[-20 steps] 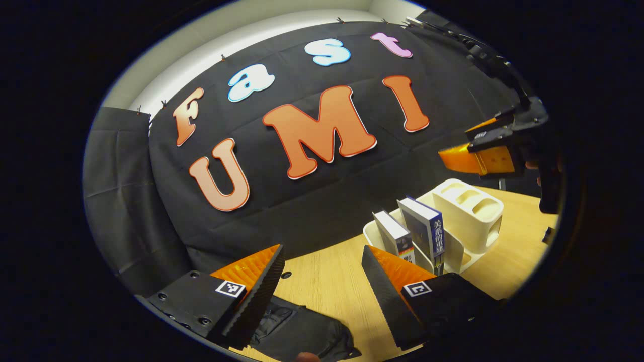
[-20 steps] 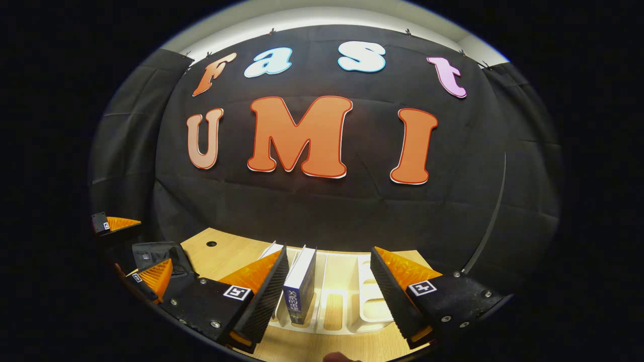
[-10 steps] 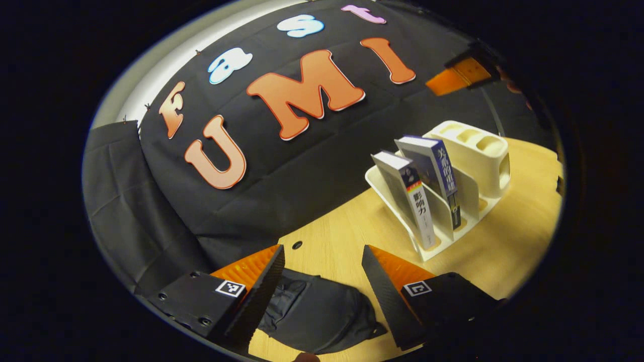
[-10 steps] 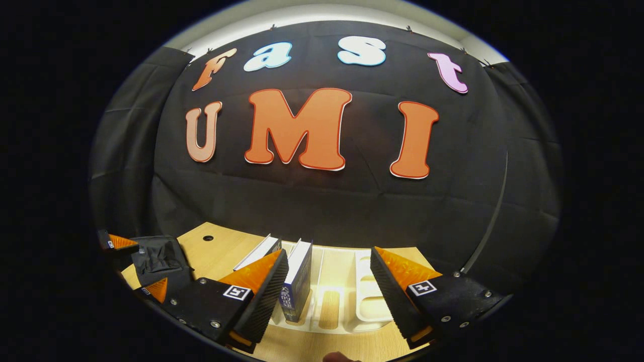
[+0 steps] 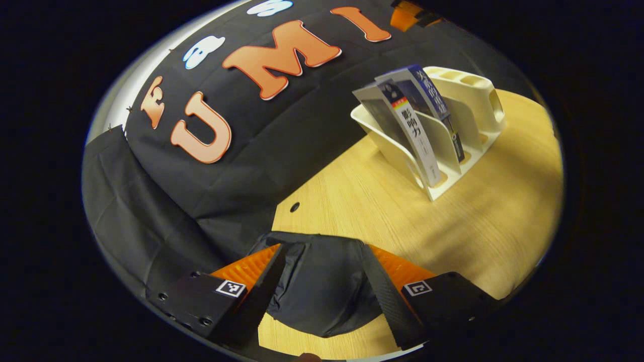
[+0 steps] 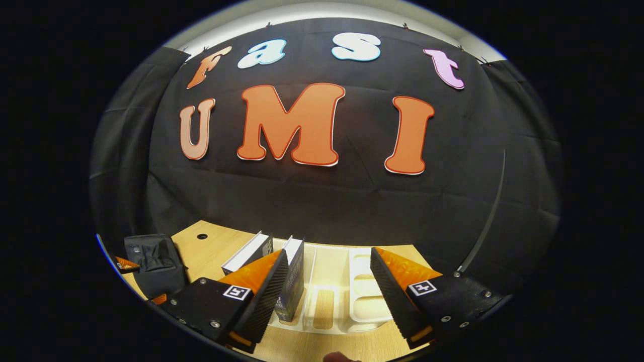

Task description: Open the schoolbag, grab two books from the bookshelf and put them into the schoolbag.

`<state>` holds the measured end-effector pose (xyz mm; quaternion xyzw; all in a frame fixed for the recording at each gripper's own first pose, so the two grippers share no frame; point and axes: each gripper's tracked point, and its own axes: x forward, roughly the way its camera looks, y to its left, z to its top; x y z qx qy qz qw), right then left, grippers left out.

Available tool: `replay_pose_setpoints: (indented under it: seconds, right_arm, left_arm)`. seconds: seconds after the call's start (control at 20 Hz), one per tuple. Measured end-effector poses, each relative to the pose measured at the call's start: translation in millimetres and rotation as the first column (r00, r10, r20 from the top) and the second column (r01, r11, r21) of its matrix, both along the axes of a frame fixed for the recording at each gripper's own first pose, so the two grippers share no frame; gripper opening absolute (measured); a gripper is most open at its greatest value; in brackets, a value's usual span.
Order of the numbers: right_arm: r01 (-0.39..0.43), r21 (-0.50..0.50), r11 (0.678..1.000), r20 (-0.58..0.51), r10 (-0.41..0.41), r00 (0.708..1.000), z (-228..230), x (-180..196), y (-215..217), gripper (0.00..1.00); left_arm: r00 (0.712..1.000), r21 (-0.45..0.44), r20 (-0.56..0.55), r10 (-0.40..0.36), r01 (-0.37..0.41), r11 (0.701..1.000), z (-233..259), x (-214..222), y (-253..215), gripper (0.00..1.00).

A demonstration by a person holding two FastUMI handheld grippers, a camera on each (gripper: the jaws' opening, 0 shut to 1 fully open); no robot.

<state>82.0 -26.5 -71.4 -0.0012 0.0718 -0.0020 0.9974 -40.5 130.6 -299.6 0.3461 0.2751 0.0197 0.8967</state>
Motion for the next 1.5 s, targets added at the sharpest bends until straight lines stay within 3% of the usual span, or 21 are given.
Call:
replay_pose_setpoints:
  seconds: [0.45,1.05,1.1,1.2,1.3,1.5]
  right_arm:
    - [0.007,-0.003,1.000,-0.011,-0.007,1.000,-5,-4,-5,0.98]
    - [0.007,0.001,1.000,-0.021,-0.007,1.000,-8,-10,-7,0.97]
    - [0.006,-0.002,1.000,-0.021,-0.006,1.000,-6,-10,-6,0.97]
    - [0.002,-0.006,1.000,-0.017,-0.002,1.000,-5,-13,-6,0.98]
    - [-0.002,-0.014,1.000,-0.017,0.001,1.000,-6,-14,-7,0.98]
    - [-0.003,-0.008,1.000,-0.018,0.003,1.000,-6,-16,-12,0.98]
  left_arm:
    - [0.991,0.102,-0.123,0.060,-0.047,0.994,-69,-27,34,0.97]
    - [0.988,0.247,-0.107,0.109,-0.080,0.966,-86,-10,60,0.93]
    - [0.986,0.241,-0.115,0.120,-0.089,0.966,-91,-12,61,0.83]
    - [0.983,0.240,-0.131,0.132,-0.097,0.966,-98,-9,61,0.77]
    - [0.983,0.245,-0.136,0.125,-0.089,0.966,-99,-5,60,0.54]
    - [0.978,0.255,-0.166,0.129,-0.084,0.963,-108,1,62,0.33]
